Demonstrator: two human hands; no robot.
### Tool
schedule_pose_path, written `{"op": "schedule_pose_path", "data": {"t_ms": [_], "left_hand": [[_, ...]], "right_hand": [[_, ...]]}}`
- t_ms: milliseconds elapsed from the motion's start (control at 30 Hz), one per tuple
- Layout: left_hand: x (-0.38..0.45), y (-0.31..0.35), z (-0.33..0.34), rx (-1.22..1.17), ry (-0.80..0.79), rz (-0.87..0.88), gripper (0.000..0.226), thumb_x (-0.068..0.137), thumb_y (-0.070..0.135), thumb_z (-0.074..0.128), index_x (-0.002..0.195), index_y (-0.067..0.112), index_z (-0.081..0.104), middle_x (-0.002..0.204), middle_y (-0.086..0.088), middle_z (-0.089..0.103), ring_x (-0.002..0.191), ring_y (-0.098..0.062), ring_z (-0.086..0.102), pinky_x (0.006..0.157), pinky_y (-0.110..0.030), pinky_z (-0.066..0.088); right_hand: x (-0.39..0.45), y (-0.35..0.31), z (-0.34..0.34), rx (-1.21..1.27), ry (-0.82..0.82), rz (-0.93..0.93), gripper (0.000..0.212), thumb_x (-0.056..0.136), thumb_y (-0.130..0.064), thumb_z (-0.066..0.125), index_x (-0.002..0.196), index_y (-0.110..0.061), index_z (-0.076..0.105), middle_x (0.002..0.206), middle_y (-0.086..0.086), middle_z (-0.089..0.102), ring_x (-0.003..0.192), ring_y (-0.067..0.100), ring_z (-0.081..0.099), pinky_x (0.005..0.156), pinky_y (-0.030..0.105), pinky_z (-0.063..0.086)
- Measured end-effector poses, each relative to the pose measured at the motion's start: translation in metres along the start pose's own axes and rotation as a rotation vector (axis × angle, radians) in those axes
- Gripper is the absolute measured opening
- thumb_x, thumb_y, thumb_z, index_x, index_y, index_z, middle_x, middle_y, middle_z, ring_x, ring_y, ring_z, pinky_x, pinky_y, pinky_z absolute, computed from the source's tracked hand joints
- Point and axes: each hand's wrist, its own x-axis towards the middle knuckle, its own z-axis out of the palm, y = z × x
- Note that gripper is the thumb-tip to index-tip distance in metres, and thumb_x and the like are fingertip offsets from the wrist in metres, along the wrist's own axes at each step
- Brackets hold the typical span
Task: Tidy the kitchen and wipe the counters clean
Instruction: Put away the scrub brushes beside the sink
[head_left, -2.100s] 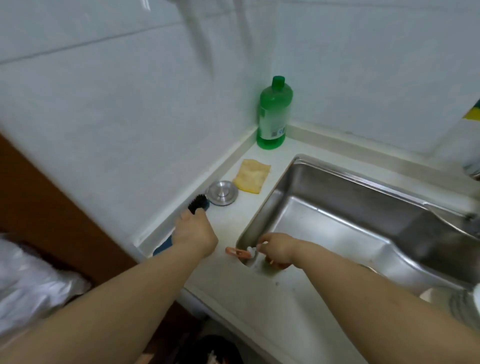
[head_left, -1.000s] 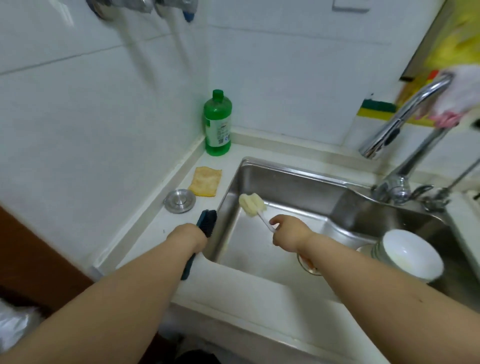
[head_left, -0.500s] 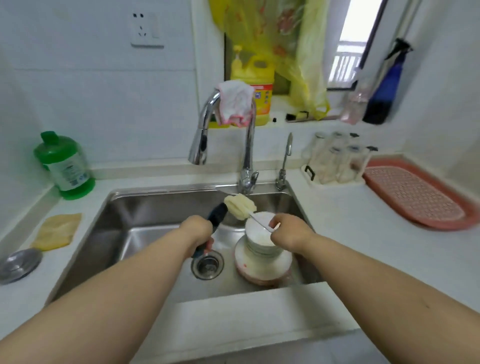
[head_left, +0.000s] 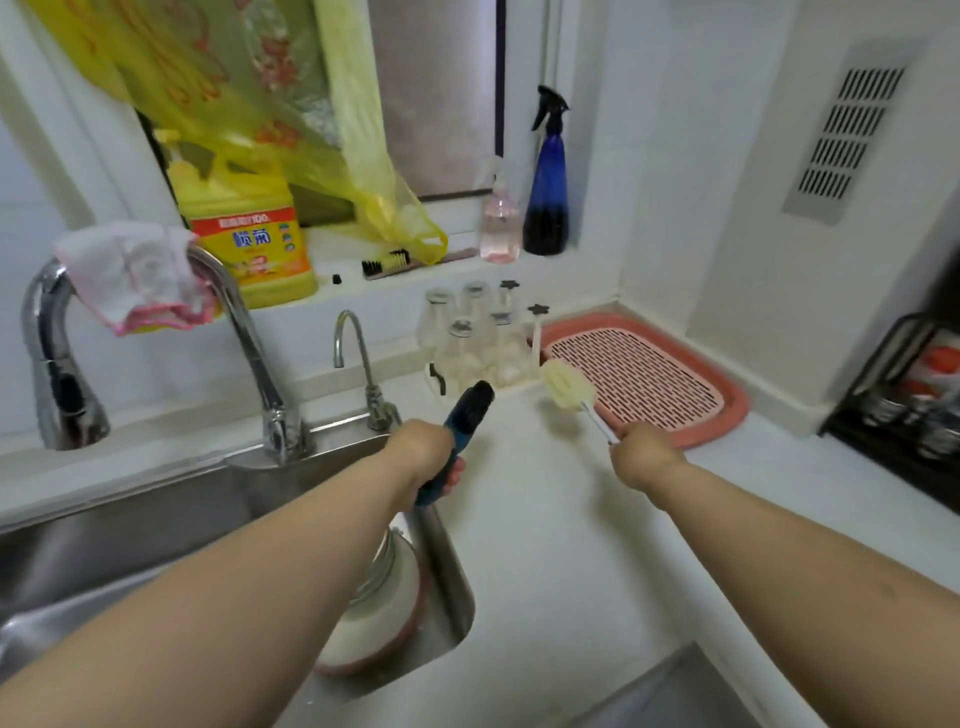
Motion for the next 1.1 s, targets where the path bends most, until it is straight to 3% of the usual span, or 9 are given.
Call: {"op": "schedule_pose_path", "data": {"t_ms": [133, 267, 400, 633, 767, 867, 933, 1000, 1100], "left_hand": [[0.036, 0.022, 0.023, 0.017, -0.052, 0.015, 0.015, 0.094, 0.008, 0.036, 0.087, 0.008, 0.049, 0.072, -0.011, 0.058, 0.054, -0.019, 0.048, 0.056, -0.025, 0.039], [0.067, 0.052, 0.048, 0.045, -0.107, 0.057, 0.019, 0.093, 0.008, 0.035, 0.080, 0.012, 0.048, 0.075, -0.010, 0.058, 0.054, -0.018, 0.047, 0.057, -0.025, 0.038], [0.089, 0.075, 0.068, 0.066, -0.154, 0.081, 0.018, 0.093, 0.005, 0.032, 0.083, 0.010, 0.047, 0.076, -0.011, 0.056, 0.054, -0.018, 0.045, 0.057, -0.026, 0.035], [0.134, 0.107, 0.087, 0.102, -0.100, 0.186, 0.008, 0.095, 0.008, 0.042, 0.100, 0.012, 0.047, 0.093, -0.014, 0.067, 0.062, -0.021, 0.054, 0.058, -0.030, 0.043], [0.154, 0.128, 0.092, 0.095, -0.087, 0.208, 0.009, 0.097, 0.007, 0.043, 0.104, 0.009, 0.049, 0.090, -0.013, 0.067, 0.066, -0.022, 0.056, 0.065, -0.035, 0.044], [0.164, 0.146, 0.091, 0.081, -0.063, 0.246, 0.012, 0.098, 0.009, 0.043, 0.107, 0.010, 0.051, 0.094, -0.012, 0.069, 0.075, -0.022, 0.058, 0.071, -0.034, 0.046], [0.169, 0.158, 0.089, 0.076, -0.029, 0.277, 0.008, 0.098, 0.012, 0.044, 0.098, 0.015, 0.052, 0.100, -0.011, 0.070, 0.081, -0.022, 0.058, 0.073, -0.034, 0.044], [0.176, 0.175, 0.084, 0.035, 0.014, 0.328, 0.011, 0.097, 0.015, 0.046, 0.087, 0.019, 0.050, 0.104, -0.013, 0.070, 0.083, -0.025, 0.057, 0.077, -0.035, 0.045], [0.182, 0.197, 0.072, -0.071, 0.119, 0.372, 0.007, 0.095, 0.013, 0.049, 0.090, 0.018, 0.049, 0.104, -0.011, 0.068, 0.094, -0.027, 0.063, 0.088, -0.040, 0.051]], "right_hand": [[0.026, 0.017, -0.005, -0.018, 0.057, 0.160, 0.028, 0.091, -0.008, 0.042, 0.114, -0.005, 0.060, 0.100, 0.014, 0.059, 0.085, 0.030, 0.052, 0.071, 0.031, 0.044], [0.063, 0.026, -0.018, -0.060, 0.065, 0.216, 0.022, 0.086, -0.008, 0.046, 0.100, -0.011, 0.063, 0.094, 0.009, 0.061, 0.092, 0.031, 0.059, 0.085, 0.038, 0.051], [0.105, 0.026, -0.025, -0.166, 0.053, 0.196, 0.021, 0.085, -0.009, 0.050, 0.099, -0.008, 0.065, 0.094, 0.010, 0.063, 0.088, 0.029, 0.061, 0.077, 0.032, 0.051], [0.201, 0.019, -0.017, -0.200, 0.052, 0.153, 0.025, 0.089, -0.016, 0.050, 0.107, -0.009, 0.065, 0.111, 0.014, 0.064, 0.105, 0.033, 0.060, 0.089, 0.037, 0.048], [0.229, 0.017, -0.013, -0.264, -0.024, 0.119, 0.025, 0.089, -0.023, 0.054, 0.105, -0.007, 0.064, 0.107, 0.015, 0.064, 0.097, 0.031, 0.061, 0.081, 0.032, 0.048], [0.240, -0.021, -0.034, 0.060, 0.235, -0.016, 0.025, 0.093, -0.024, 0.048, 0.091, -0.007, 0.066, 0.093, 0.015, 0.067, 0.091, 0.032, 0.062, 0.076, 0.031, 0.045], [0.235, -0.060, -0.053, 0.365, 0.302, -0.173, 0.025, 0.093, -0.025, 0.046, 0.081, -0.011, 0.063, 0.078, 0.007, 0.063, 0.082, 0.028, 0.060, 0.070, 0.028, 0.041], [0.226, -0.102, -0.068, 0.535, 0.256, -0.349, 0.025, 0.092, -0.029, 0.051, 0.079, -0.013, 0.064, 0.076, 0.004, 0.064, 0.076, 0.024, 0.060, 0.066, 0.024, 0.042], [0.215, -0.151, -0.075, 0.628, -0.011, -0.467, 0.027, 0.093, -0.038, 0.052, 0.079, -0.016, 0.061, 0.077, 0.006, 0.066, 0.068, 0.021, 0.062, 0.056, 0.026, 0.050]]}}
